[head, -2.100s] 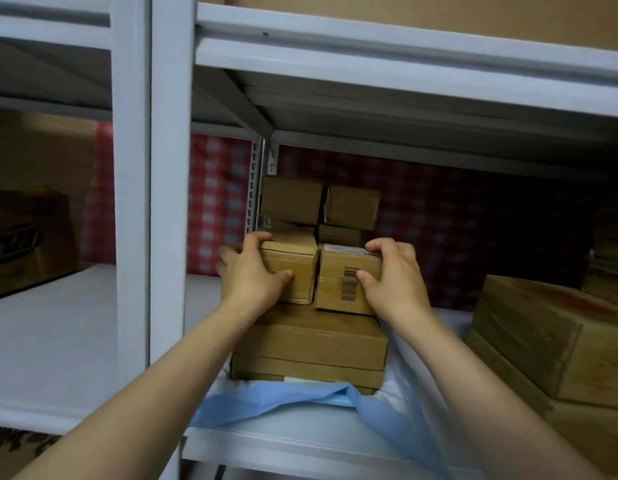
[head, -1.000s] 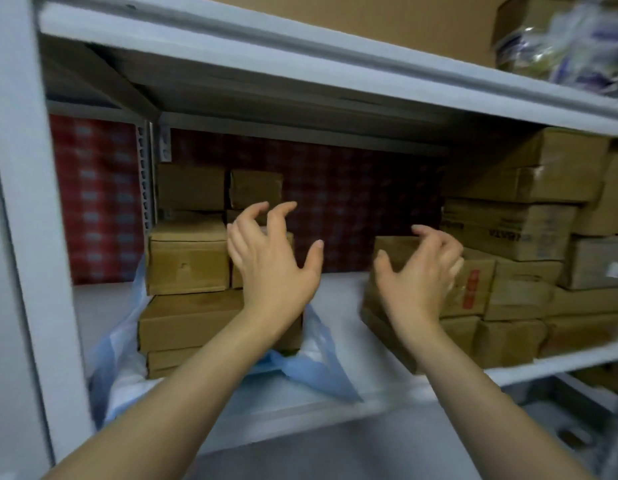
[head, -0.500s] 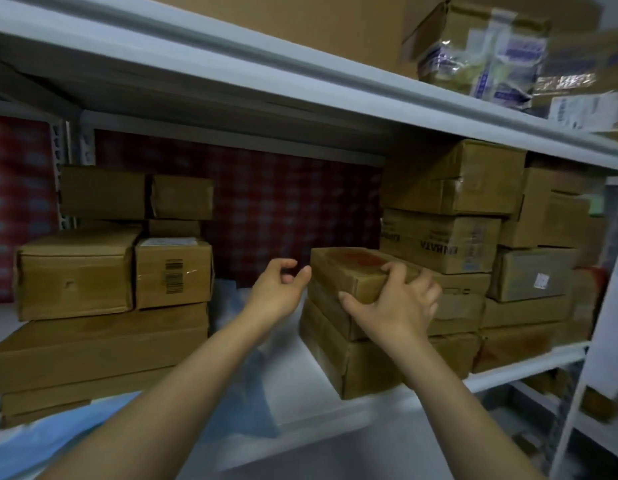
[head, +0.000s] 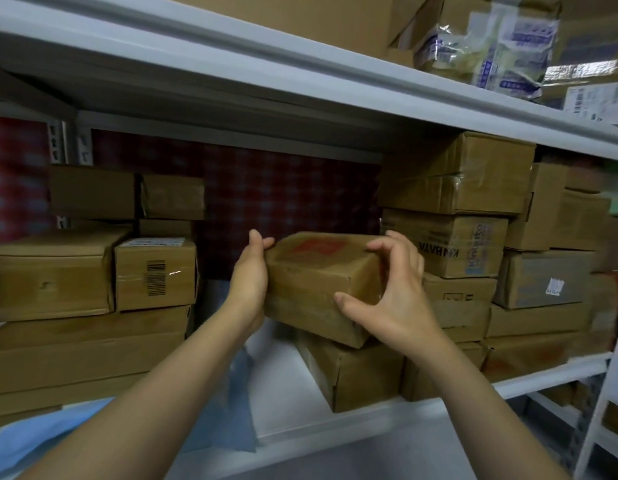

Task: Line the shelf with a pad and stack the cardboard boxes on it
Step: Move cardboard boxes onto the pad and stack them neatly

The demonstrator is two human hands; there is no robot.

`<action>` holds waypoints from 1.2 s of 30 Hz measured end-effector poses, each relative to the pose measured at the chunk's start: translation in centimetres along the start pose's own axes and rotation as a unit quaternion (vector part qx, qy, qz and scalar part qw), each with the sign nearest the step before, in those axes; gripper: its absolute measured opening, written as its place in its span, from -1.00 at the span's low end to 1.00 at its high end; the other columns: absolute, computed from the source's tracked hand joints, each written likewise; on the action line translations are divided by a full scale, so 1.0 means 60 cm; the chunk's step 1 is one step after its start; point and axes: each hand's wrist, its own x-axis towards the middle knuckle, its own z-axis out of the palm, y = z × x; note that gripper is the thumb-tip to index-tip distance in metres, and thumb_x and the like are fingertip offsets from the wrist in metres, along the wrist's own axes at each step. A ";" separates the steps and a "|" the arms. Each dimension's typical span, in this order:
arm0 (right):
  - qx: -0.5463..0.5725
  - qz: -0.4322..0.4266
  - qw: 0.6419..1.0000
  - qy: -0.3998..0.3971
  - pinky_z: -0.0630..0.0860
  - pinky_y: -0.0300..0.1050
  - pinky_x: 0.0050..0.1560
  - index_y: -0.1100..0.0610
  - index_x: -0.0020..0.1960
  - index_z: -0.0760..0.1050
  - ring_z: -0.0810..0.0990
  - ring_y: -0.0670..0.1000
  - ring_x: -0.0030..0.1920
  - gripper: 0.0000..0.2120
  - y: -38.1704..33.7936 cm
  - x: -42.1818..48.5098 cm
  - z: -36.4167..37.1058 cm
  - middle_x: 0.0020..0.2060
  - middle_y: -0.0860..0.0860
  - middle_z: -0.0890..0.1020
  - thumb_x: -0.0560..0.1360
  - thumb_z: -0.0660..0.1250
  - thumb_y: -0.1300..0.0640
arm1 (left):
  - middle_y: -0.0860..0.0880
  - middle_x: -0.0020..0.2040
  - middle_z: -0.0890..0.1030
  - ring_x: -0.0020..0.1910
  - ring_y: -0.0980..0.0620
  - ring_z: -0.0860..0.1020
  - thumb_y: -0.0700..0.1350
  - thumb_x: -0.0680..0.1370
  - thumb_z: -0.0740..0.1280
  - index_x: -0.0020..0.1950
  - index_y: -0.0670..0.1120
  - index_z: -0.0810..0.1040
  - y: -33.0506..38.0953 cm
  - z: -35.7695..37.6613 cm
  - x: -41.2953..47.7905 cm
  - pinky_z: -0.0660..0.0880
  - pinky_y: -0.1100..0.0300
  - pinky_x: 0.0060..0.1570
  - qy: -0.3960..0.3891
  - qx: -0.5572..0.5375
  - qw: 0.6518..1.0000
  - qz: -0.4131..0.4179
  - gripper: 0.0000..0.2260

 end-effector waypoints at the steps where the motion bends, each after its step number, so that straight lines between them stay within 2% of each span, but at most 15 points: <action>1: 0.018 -0.015 1.000 0.000 0.22 0.07 0.45 -0.24 0.23 0.17 0.08 -0.05 0.49 -0.29 0.002 -0.003 -0.001 0.47 -0.17 0.10 0.28 0.57 -0.04 | 0.02 0.19 0.57 0.15 0.03 0.53 0.27 0.64 0.01 0.32 0.06 0.51 0.002 -0.003 -0.003 0.48 0.02 0.18 0.014 -0.002 0.999 0.031 -0.53; 3: 0.055 -0.038 0.998 0.006 0.20 0.11 0.46 -0.32 0.29 0.14 0.06 -0.07 0.52 -0.24 -0.001 -0.008 0.002 0.51 -0.26 0.01 0.31 0.55 -0.04 | 0.04 0.20 0.56 0.20 0.05 0.52 0.23 0.65 0.04 0.32 0.07 0.51 0.012 -0.015 -0.012 0.45 -0.01 0.27 0.045 -0.002 0.994 0.098 -0.58; 5: 0.079 -0.051 0.995 0.015 0.19 0.05 0.46 -0.35 0.36 0.07 0.04 -0.09 0.54 -0.19 -0.009 -0.013 0.009 0.53 -0.30 -0.06 0.33 0.52 -0.07 | 0.03 0.23 0.53 0.21 0.07 0.50 0.20 0.65 0.07 0.31 0.05 0.49 0.025 -0.026 -0.024 0.45 0.03 0.27 0.060 0.006 0.986 0.157 -0.61; 8: 0.120 -0.060 0.990 0.037 0.16 -0.25 0.38 -0.29 0.45 0.03 0.03 -0.18 0.53 -0.12 -0.028 -0.021 0.026 0.55 -0.28 -0.08 0.36 0.52 -0.02 | 0.01 0.23 0.51 0.21 0.05 0.51 0.16 0.65 0.11 0.26 0.05 0.48 0.045 -0.047 -0.051 0.48 0.02 0.24 0.063 0.008 0.975 0.214 -0.69; 11: 0.163 -0.074 0.981 0.071 0.19 -0.52 0.32 -0.18 0.49 0.03 0.09 -0.32 0.47 -0.13 -0.050 -0.025 0.039 0.57 -0.15 0.01 0.36 0.48 -0.03 | 0.08 0.16 0.52 0.15 0.11 0.51 0.07 0.67 0.14 0.25 0.05 0.47 0.067 -0.070 -0.081 0.48 0.17 0.12 0.064 -0.007 0.967 0.247 -0.78; 12: 0.174 -0.084 0.978 0.079 0.23 -0.46 0.36 -0.16 0.50 0.03 0.12 -0.29 0.48 -0.14 -0.059 -0.024 0.045 0.56 -0.08 0.05 0.36 0.47 -0.06 | 0.11 0.13 0.53 0.12 0.18 0.52 0.05 0.67 0.14 0.26 0.05 0.46 0.074 -0.084 -0.090 0.46 0.25 0.07 0.067 -0.004 0.962 0.266 -0.78; 15: 0.219 -0.087 0.968 0.081 0.38 0.05 0.41 -0.16 0.50 0.05 0.24 -0.03 0.48 -0.17 -0.083 -0.020 0.066 0.50 0.02 0.18 0.37 0.42 -0.15 | 0.16 0.11 0.54 0.06 0.29 0.52 0.01 0.68 0.15 0.28 0.00 0.47 0.092 -0.124 -0.111 0.43 0.41 -0.01 0.083 0.016 0.943 0.321 -0.77; 16: 0.236 -0.084 0.965 0.075 0.42 0.08 0.37 -0.13 0.50 0.05 0.27 -0.03 0.46 -0.18 -0.095 -0.019 0.074 0.47 0.01 0.21 0.37 0.41 -0.16 | 0.16 0.11 0.55 0.06 0.30 0.52 0.00 0.68 0.16 0.28 -0.01 0.47 0.098 -0.139 -0.116 0.43 0.43 -0.01 0.095 0.020 0.937 0.337 -0.77; 19: 0.288 -0.089 0.952 0.049 0.46 -0.35 0.19 0.01 0.52 0.07 0.34 -0.30 0.33 -0.18 -0.146 -0.023 0.105 0.33 -0.20 0.31 0.40 0.43 -0.07 | 0.15 0.12 0.57 0.10 0.29 0.53 0.00 0.65 0.17 0.24 -0.01 0.48 0.112 -0.193 -0.129 0.42 0.42 0.04 0.149 0.028 0.917 0.370 -0.78; 21: 0.312 -0.089 0.946 0.031 0.41 -0.49 0.10 0.08 0.52 0.09 0.37 -0.42 0.24 -0.22 -0.173 -0.026 0.127 0.25 -0.31 0.31 0.42 0.41 0.05 | 0.14 0.13 0.58 0.11 0.28 0.54 0.00 0.65 0.17 0.24 0.00 0.48 0.118 -0.226 -0.138 0.42 0.42 0.04 0.184 0.035 0.907 0.377 -0.79; 26: 0.366 -0.074 0.927 -0.027 0.46 -0.35 0.19 -0.02 0.47 0.18 0.42 -0.30 0.29 -0.32 -0.227 -0.031 0.186 0.35 -0.17 0.35 0.43 0.40 0.06 | 0.20 0.01 0.56 -0.03 0.40 0.51 -0.08 0.67 0.18 0.18 -0.02 0.49 0.131 -0.301 -0.157 0.35 0.53 -0.07 0.273 0.063 0.883 0.377 -0.85; 30: 0.375 -0.064 0.924 -0.048 0.46 -0.29 0.22 -0.04 0.43 0.26 0.45 -0.22 0.31 -0.39 -0.254 -0.045 0.225 0.36 -0.09 0.41 0.43 0.38 0.06 | 0.22 0.01 0.55 0.01 0.33 0.50 -0.05 0.65 0.20 0.15 0.05 0.50 0.125 -0.347 -0.168 0.32 0.56 -0.07 0.310 0.092 0.881 0.345 -0.87; 32: 0.376 -0.067 0.923 -0.036 0.46 -0.31 0.20 0.00 0.42 0.29 0.47 -0.21 0.29 -0.41 -0.264 -0.053 0.230 0.34 -0.08 0.44 0.43 0.38 0.07 | 0.21 0.04 0.56 0.07 0.25 0.51 -0.03 0.65 0.20 0.12 0.15 0.47 0.120 -0.355 -0.176 0.36 0.51 -0.01 0.306 0.096 0.886 0.334 -0.89; 34: 0.388 -0.077 0.918 0.000 0.45 -0.30 0.21 0.05 0.43 0.27 0.47 -0.21 0.29 -0.40 -0.276 -0.056 0.225 0.30 -0.16 0.46 0.44 0.39 0.09 | 0.17 0.07 0.55 0.10 0.13 0.52 -0.02 0.64 0.20 0.08 0.22 0.44 0.125 -0.352 -0.185 0.42 0.31 0.08 0.297 0.095 0.879 0.362 -0.88; 36: 0.404 -0.092 0.909 0.037 0.47 -0.27 0.22 0.06 0.43 0.22 0.47 -0.20 0.29 -0.38 -0.289 -0.049 0.214 0.26 -0.22 0.46 0.44 0.40 0.09 | 0.13 0.08 0.55 0.10 0.08 0.53 -0.02 0.63 0.19 0.07 0.21 0.43 0.140 -0.348 -0.187 0.45 0.23 0.08 0.284 0.088 0.866 0.402 -0.88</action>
